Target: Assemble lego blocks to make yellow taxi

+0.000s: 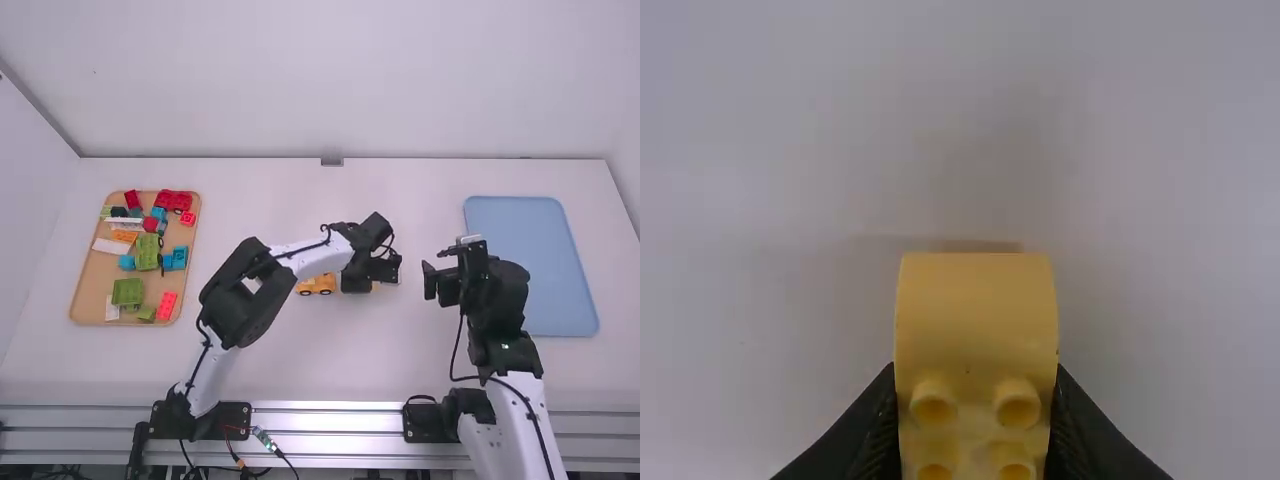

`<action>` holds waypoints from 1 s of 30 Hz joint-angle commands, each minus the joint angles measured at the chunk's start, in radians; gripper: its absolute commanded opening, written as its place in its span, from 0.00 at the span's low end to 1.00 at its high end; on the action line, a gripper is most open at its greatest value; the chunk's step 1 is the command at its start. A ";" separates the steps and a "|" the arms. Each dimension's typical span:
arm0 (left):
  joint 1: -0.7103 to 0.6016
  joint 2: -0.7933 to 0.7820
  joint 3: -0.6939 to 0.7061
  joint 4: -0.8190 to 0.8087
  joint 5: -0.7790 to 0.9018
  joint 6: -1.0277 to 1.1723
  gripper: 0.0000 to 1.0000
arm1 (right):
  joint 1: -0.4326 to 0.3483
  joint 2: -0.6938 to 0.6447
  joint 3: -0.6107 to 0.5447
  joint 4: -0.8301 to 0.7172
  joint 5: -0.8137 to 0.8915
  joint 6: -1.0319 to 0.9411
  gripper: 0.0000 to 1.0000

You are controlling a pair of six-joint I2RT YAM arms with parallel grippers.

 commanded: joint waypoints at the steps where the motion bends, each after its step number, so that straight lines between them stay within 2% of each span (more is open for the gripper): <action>1: 0.001 0.015 -0.010 -0.005 -0.020 0.008 0.02 | -0.008 0.045 -0.010 0.019 -0.009 -0.002 0.99; 4: 0.010 0.015 -0.005 -0.013 -0.001 0.015 0.05 | -0.006 0.085 -0.010 0.045 -0.008 -0.003 0.99; 9: 0.005 0.015 -0.001 -0.006 -0.038 -0.004 0.23 | 0.026 0.122 -0.010 0.072 0.001 -0.029 0.99; 13: 0.006 0.015 -0.001 0.002 -0.063 -0.029 0.45 | 0.040 0.094 -0.010 0.070 0.027 -0.031 0.99; 14: 0.008 0.015 -0.001 0.003 -0.067 -0.031 0.48 | 0.038 0.087 -0.010 0.067 0.023 -0.036 0.99; 15: 0.010 0.015 0.003 0.000 -0.073 -0.041 0.58 | 0.034 0.074 -0.010 0.058 0.018 -0.046 0.99; 17: 0.013 0.015 0.024 -0.031 -0.066 -0.049 0.89 | 0.024 0.040 -0.010 0.038 0.023 -0.051 0.99; 18: 0.013 0.015 0.029 -0.037 -0.066 -0.049 0.99 | 0.021 0.034 -0.010 0.034 0.023 -0.051 0.99; 22: 0.009 0.012 0.112 -0.105 -0.112 -0.069 0.99 | -0.006 -0.046 -0.010 -0.021 0.018 -0.056 0.99; 30: 0.048 -0.076 0.171 -0.174 -0.101 -0.068 0.99 | -0.021 -0.054 -0.013 -0.053 -0.027 -0.140 0.99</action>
